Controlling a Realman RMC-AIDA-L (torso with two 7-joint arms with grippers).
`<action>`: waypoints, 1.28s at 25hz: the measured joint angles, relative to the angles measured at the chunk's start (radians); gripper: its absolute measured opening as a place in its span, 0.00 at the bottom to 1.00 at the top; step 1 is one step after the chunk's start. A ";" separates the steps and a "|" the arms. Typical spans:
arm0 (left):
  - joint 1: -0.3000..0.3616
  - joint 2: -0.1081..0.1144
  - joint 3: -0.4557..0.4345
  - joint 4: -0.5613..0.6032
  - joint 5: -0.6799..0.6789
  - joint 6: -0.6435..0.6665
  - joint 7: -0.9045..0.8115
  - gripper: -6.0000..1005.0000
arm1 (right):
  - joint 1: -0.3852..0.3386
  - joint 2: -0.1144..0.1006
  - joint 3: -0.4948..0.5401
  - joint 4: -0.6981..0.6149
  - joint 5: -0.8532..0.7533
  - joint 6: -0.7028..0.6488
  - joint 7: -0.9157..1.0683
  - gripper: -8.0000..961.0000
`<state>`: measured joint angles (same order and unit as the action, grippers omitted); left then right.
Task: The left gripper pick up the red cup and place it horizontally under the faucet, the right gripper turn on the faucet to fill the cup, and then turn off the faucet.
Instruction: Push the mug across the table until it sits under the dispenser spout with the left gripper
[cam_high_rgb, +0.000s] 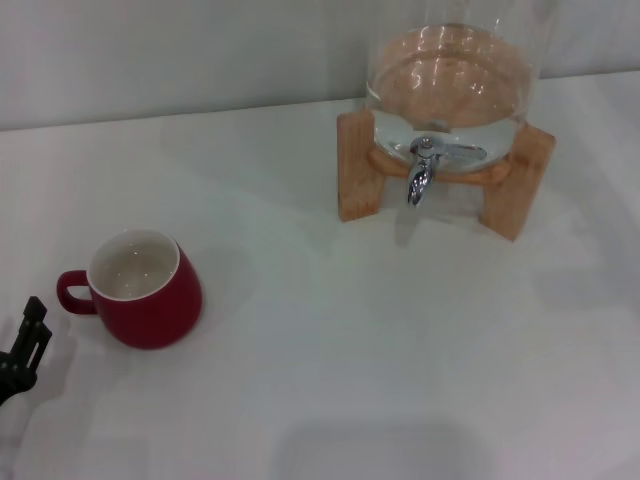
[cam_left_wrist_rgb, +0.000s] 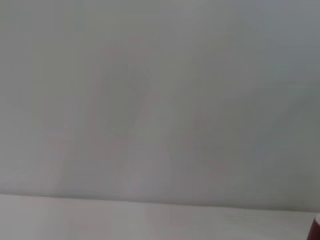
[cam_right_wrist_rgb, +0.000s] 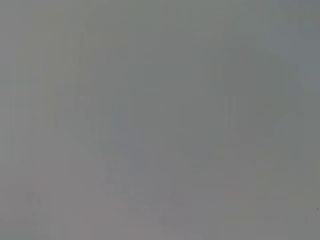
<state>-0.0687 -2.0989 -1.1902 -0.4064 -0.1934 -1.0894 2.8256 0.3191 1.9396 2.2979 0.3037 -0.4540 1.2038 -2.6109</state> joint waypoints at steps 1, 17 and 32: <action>-0.001 0.000 0.000 0.000 0.000 0.002 0.000 0.62 | 0.000 0.001 0.000 0.000 0.000 0.000 0.000 0.70; -0.036 0.004 0.000 0.000 0.040 0.051 0.001 0.59 | 0.000 0.004 0.000 0.003 0.000 0.006 0.000 0.70; -0.046 0.004 -0.001 0.000 0.042 0.089 0.002 0.57 | -0.001 0.004 0.000 0.003 0.000 0.007 0.000 0.70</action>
<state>-0.1150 -2.0946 -1.1910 -0.4069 -0.1518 -1.0009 2.8272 0.3184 1.9434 2.2979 0.3069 -0.4540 1.2108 -2.6109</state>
